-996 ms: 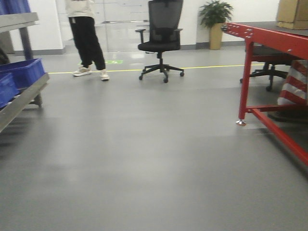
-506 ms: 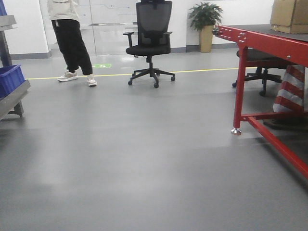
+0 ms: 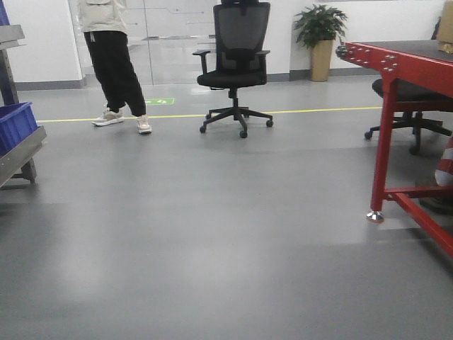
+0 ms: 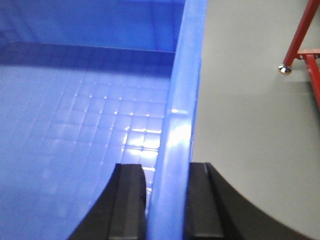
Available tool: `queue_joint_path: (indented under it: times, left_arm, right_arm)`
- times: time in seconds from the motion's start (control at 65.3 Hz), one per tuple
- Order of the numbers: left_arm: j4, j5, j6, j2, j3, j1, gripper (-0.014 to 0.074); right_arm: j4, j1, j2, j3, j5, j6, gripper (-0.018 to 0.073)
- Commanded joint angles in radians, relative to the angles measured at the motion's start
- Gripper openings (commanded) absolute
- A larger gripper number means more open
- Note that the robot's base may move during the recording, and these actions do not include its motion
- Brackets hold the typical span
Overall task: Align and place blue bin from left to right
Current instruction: 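Drive across the floor past the black office chair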
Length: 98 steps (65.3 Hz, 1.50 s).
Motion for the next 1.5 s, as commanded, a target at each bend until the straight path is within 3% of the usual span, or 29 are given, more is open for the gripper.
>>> queue_joint_path:
  times: [0.0,1.486]
  left_arm:
    - [-0.023,-0.109,0.027,-0.022,-0.014,-0.014,-0.0013]
    - [-0.023,-0.117,0.027,-0.022,-0.014,-0.014,-0.0013]
  right_arm:
    - [0.024,0.008,-0.02,-0.019,-0.176,-0.033,-0.0081]
    - [0.024,0.008,-0.02,-0.019,-0.176,-0.033,-0.0081]
